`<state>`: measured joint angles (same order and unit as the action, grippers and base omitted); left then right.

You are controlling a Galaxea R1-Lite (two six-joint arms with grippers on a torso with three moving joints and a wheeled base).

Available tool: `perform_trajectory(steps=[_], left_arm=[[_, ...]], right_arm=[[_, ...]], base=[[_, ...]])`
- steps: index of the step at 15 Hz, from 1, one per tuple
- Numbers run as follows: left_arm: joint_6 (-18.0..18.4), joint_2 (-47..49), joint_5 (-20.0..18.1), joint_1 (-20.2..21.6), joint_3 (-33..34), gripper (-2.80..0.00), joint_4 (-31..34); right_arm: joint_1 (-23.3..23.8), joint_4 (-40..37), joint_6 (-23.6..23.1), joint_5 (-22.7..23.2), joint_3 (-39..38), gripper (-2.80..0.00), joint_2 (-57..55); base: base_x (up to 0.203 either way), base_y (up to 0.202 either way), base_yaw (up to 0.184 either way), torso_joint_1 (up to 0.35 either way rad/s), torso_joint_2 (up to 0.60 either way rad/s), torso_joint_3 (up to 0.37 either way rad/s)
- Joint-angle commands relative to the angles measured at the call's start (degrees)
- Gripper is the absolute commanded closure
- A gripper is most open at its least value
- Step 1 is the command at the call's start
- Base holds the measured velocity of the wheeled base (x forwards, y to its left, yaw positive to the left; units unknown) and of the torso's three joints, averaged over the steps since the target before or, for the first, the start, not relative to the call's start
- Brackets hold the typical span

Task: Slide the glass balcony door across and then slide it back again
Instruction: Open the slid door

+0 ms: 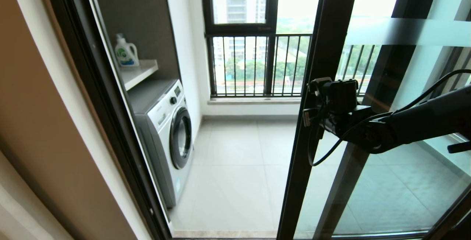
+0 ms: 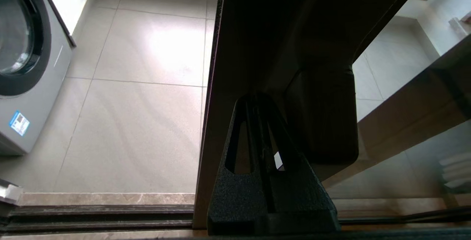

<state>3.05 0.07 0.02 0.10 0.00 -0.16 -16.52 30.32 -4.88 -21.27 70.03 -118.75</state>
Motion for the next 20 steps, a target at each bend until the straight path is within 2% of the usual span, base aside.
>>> perform_trajectory(steps=[1,17,20], left_arm=[[0.0,0.1,0.0,0.1,0.0,0.00,0.0],[0.0,0.1,0.0,0.1,0.0,0.00,0.0],[0.0,0.1,0.1,0.1,0.0,0.00,0.0]], right_arm=[[1.9,0.3,0.0,0.2,-0.5,0.00,0.6],[12.3,0.5,-0.3,1.7,-1.5,0.00,0.6],[13.6,3.2,-0.7,1.8,-3.1,0.00,0.7]], base=[[0.000,0.000,0.000,0.000,0.00,0.000],[0.000,0.000,0.000,0.000,0.00,0.000],[0.000,0.000,0.000,0.000,0.00,0.000]])
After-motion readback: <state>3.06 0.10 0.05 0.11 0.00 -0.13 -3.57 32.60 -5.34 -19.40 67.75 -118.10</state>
